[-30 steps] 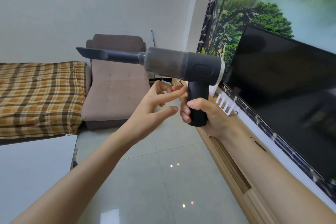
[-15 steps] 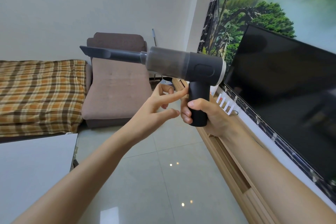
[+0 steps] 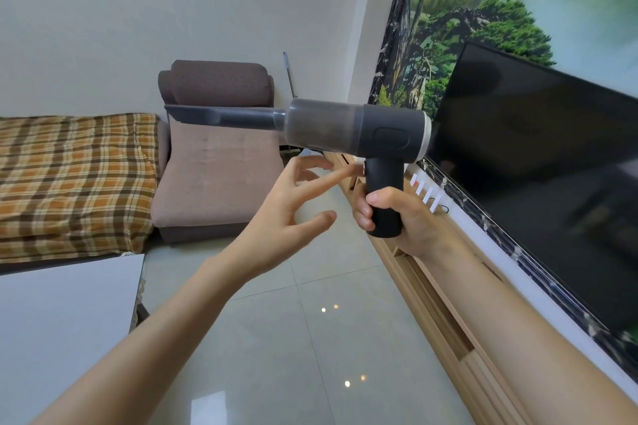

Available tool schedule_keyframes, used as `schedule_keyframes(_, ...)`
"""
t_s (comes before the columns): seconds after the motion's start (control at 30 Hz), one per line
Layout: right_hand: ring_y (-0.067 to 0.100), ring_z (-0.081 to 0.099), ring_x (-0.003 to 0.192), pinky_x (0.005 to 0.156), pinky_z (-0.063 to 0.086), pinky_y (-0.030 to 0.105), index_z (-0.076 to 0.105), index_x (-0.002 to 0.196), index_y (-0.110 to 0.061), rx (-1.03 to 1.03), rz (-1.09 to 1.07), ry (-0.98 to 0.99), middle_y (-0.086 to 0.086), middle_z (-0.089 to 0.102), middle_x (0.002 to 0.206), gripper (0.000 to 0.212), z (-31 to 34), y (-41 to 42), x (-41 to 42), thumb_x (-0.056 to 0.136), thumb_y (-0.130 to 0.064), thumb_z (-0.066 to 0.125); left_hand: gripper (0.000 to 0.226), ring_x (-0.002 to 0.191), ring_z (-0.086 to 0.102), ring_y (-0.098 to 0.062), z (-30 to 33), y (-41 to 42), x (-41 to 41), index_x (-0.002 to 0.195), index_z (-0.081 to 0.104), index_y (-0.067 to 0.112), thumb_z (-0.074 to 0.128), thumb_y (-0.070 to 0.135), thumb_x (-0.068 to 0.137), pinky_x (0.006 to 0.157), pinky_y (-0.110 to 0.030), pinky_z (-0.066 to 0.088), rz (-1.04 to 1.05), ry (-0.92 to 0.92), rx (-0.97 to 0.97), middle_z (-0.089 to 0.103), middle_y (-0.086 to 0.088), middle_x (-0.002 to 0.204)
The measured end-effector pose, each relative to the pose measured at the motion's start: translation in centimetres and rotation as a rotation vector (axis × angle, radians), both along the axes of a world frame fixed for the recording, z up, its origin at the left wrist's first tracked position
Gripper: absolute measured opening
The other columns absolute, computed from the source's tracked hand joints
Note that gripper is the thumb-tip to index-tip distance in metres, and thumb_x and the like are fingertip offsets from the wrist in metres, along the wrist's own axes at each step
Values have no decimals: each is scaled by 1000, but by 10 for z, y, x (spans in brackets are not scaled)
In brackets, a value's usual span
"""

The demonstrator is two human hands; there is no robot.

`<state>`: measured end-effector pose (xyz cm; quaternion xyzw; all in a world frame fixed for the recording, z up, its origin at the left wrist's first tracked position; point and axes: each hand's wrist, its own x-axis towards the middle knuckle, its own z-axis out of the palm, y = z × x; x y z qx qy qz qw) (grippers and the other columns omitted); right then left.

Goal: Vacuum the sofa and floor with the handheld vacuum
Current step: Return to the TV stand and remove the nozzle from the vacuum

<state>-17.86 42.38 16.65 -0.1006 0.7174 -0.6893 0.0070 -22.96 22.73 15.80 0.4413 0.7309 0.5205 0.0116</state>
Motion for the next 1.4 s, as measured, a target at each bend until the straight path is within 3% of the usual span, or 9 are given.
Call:
schedule_keyframes(0.13, 11, 48, 52, 52, 41, 19, 59, 73, -9, -39, -40, -6, 1, 51, 58, 22, -6, 9, 2, 68, -30, 57, 53, 129, 40, -13, -9, -6, -4, 140, 47, 33, 50, 24, 87, 105, -36, 40, 95, 222, -62, 40, 9, 136)
schedule_keyframes(0.27, 9, 48, 52, 52, 42, 20, 71, 82, -30, -71, -39, 19, -2, 51, 58, 18, -7, 14, 4, 69, -30, 58, 46, 124, 46, -16, -12, -9, -9, 135, 53, 23, 47, 26, 90, 98, -43, 46, 230, 456, -82, 49, 0, 134)
schedule_keyframes(0.43, 12, 47, 53, 55, 41, 23, 54, 105, -1, -146, -115, -45, 1, 50, 59, 46, -15, 27, 4, 67, -27, 61, 38, 117, 50, -22, -5, -6, -16, 125, 63, 12, 53, 18, 89, 96, -32, 39, 337, 695, -63, 58, -9, 125)
schedule_keyframes(0.57, 11, 46, 53, 57, 35, 26, 46, 104, -2, -134, -172, -101, 1, 50, 58, 50, -18, 38, 11, 65, -29, 63, 36, 112, 54, -28, -2, 4, -27, 121, 65, 9, 54, 17, 88, 93, -36, 42, 343, 788, -70, 60, -13, 122)
schedule_keyframes(0.67, 10, 45, 51, 54, 39, 21, 57, 76, -5, -127, -211, -98, 0, 49, 56, 25, -15, 40, 21, 66, -28, 61, 35, 110, 55, -31, -3, 15, -40, 120, 65, 10, 57, 14, 86, 91, -40, 44, 342, 819, -53, 60, -13, 122)
schedule_keyframes(0.77, 12, 42, 51, 53, 36, 22, 64, 90, -13, -245, -266, -58, 0, 46, 58, 21, -13, 42, 38, 71, -19, 57, 35, 107, 56, -32, -2, 29, -45, 119, 66, 10, 57, 12, 86, 87, -43, 46, 301, 835, 8, 61, -12, 120)
schedule_keyframes(0.9, 11, 41, 51, 55, 35, 23, 70, 68, -27, -198, -355, -33, -1, 46, 56, 12, -11, 47, 66, 66, -28, 58, 33, 107, 57, -31, -1, 51, -39, 119, 66, 10, 58, 11, 87, 88, -43, 46, 209, 835, 68, 61, -13, 120)
schedule_keyframes(1.07, 13, 44, 50, 50, 39, 22, 61, 103, -10, -340, -505, -3, -1, 48, 57, 37, -24, 62, 110, 66, -19, 59, 30, 99, 59, -34, -9, 89, -16, 114, 67, 7, 57, 11, 87, 81, -45, 47, 92, 815, 136, 62, -16, 118)
schedule_keyframes(1.4, 14, 44, 48, 49, 41, 22, 59, 104, -7, -445, -742, 29, 2, 48, 57, 39, -59, 112, 230, 66, -15, 59, 36, 107, 57, -36, -53, 176, 67, 120, 64, 4, 59, 7, 85, 90, -44, 43, -144, 692, 203, 59, -16, 120)
